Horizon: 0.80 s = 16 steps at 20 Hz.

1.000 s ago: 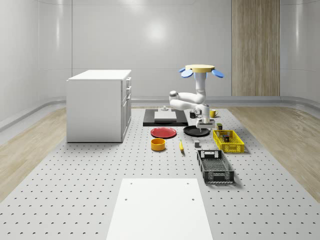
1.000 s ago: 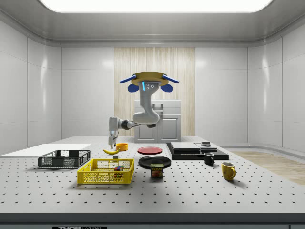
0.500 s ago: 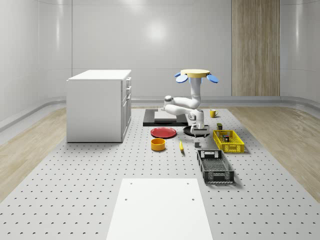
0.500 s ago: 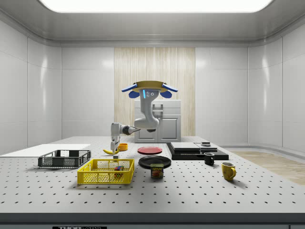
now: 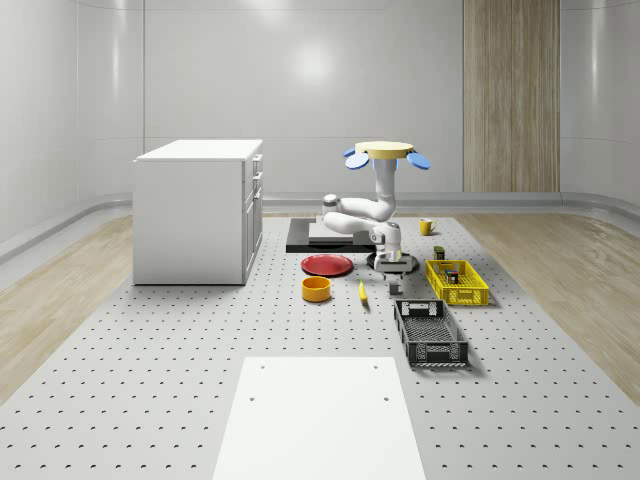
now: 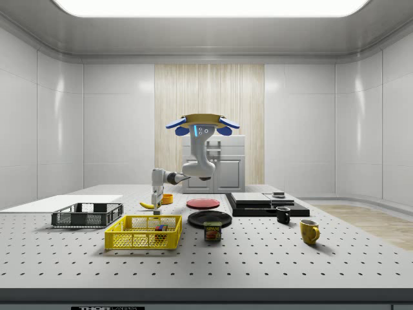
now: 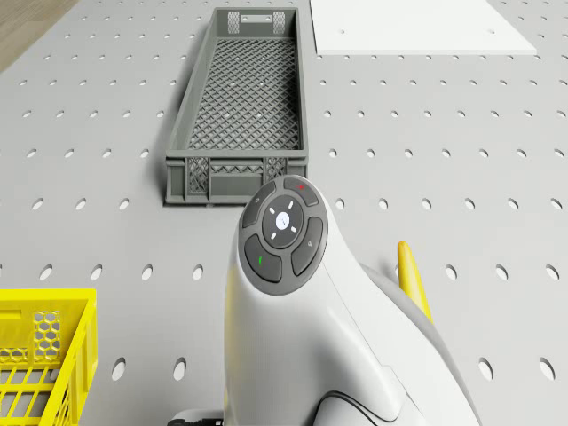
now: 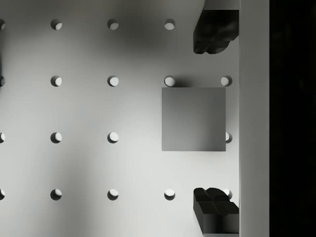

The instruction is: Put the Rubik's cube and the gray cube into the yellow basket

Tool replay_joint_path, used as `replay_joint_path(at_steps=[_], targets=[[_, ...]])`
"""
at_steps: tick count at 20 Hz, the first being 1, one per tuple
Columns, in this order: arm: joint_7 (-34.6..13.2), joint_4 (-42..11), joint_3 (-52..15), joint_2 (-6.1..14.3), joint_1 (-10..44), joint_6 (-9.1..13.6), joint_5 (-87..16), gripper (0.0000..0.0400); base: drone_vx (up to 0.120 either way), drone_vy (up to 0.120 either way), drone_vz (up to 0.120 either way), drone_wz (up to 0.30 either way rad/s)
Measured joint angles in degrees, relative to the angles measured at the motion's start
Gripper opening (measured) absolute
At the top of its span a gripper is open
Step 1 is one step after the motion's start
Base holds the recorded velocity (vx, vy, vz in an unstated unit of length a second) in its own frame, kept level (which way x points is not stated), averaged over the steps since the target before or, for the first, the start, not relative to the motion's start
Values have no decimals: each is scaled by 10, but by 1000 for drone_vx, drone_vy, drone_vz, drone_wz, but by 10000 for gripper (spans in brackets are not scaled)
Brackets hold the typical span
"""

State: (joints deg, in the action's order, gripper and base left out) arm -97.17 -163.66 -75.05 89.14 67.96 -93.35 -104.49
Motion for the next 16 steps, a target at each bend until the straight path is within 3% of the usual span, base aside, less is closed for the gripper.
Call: replay_joint_path(at_steps=[16], targets=[[0, 24, 81, -5, 14, -26, -77, 400, 0, 0, 0, 0]])
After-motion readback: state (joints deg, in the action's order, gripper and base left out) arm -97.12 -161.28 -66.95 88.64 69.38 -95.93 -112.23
